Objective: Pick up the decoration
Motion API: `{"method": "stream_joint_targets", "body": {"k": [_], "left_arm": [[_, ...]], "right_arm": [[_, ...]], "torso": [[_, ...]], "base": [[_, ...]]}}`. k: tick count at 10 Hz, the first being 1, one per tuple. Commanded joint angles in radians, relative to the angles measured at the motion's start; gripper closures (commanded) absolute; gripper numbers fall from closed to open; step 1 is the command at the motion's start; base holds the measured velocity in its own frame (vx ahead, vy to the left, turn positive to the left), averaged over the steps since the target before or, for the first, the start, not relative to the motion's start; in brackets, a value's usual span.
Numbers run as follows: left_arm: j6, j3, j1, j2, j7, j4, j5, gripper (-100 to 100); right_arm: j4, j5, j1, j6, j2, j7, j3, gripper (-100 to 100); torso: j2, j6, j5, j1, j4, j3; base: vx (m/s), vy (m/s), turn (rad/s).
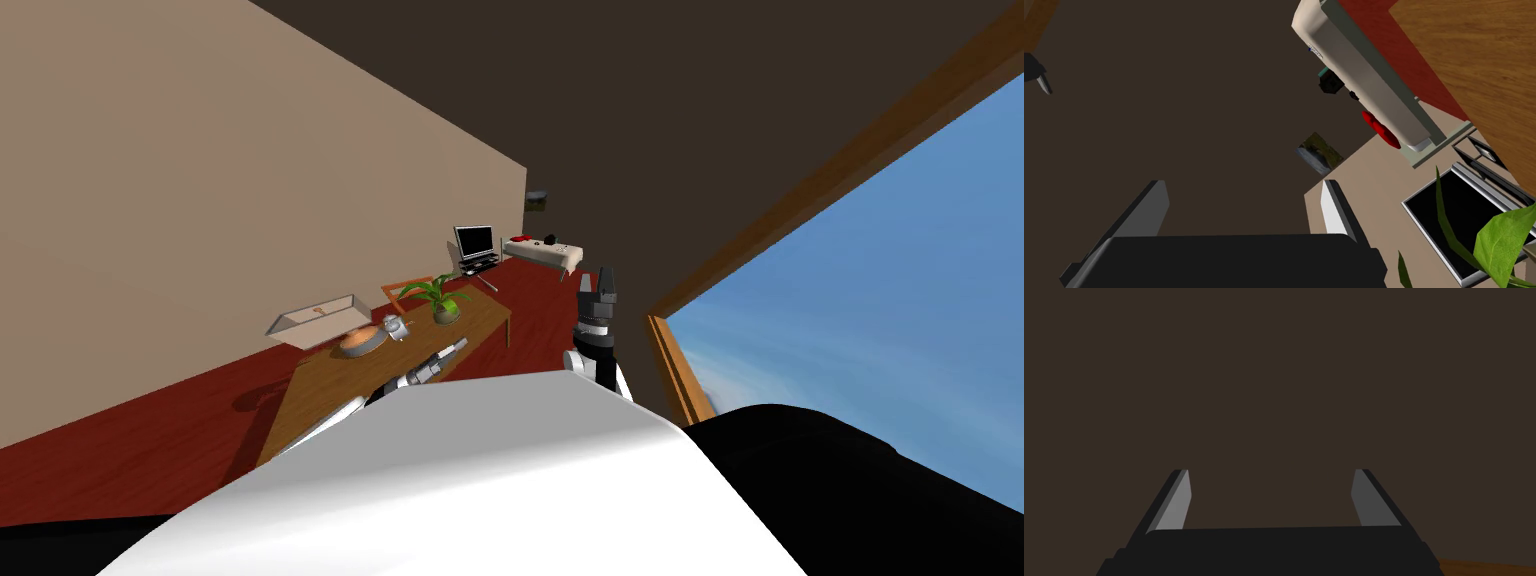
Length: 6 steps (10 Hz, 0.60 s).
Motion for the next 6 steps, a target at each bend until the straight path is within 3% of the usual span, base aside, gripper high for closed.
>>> {"method": "stream_joint_targets", "body": {"k": [1, 2, 3, 4, 5, 6], "left_arm": [[-0.019, -0.014, -0.014, 0.029, 0.014, 0.05, -0.02, -100], [-0.019, -0.014, -0.014, 0.029, 0.014, 0.064, -0.02, -100], [-0.045, -0.034, -0.021, 0.067, 0.033, 0.109, -0.052, -100], [-0.045, -0.034, -0.021, 0.067, 0.033, 0.12, -0.052, -100], [-0.07, -0.054, -0.028, 0.104, 0.053, 0.158, -0.085, -100], [-0.07, -0.054, -0.028, 0.104, 0.053, 0.176, -0.085, -100]], "right_arm": [[0.0, 0.0, 0.0, 0.0, 0.0, 0.0, 0.0, 0], [0.0, 0.0, 0.0, 0.0, 0.0, 0.0, 0.0, 0], [0.0, 0.0, 0.0, 0.0, 0.0, 0.0, 0.0, 0], [0.0, 0.0, 0.0, 0.0, 0.0, 0.0, 0.0, 0], [0.0, 0.0, 0.0, 0.0, 0.0, 0.0, 0.0, 0], [0.0, 0.0, 0.0, 0.0, 0.0, 0.0, 0.0, 0]], "torso": [[0.0, 0.0, 0.0, 0.0, 0.0, 0.0], [0.0, -0.001, 0.0, 0.0, 0.0, 0.0], [0.002, -0.002, 0.0, -0.002, 0.0, 0.001], [0.001, 0.0, 0.0, -0.002, 0.0, 0.001], [0.001, -0.001, 0.0, -0.002, 0.0, 0.001], [0.001, 0.0, 0.0, -0.001, 0.0, 0.0]], "base": [[0.037, 0.029, -0.255], [0.017, 0.009, -0.017], [0.025, 0.001, -0.336], [0.025, 0.018, -0.196], [0.04, 0.024, -0.351], [0.031, 0.03, -0.231]]}}
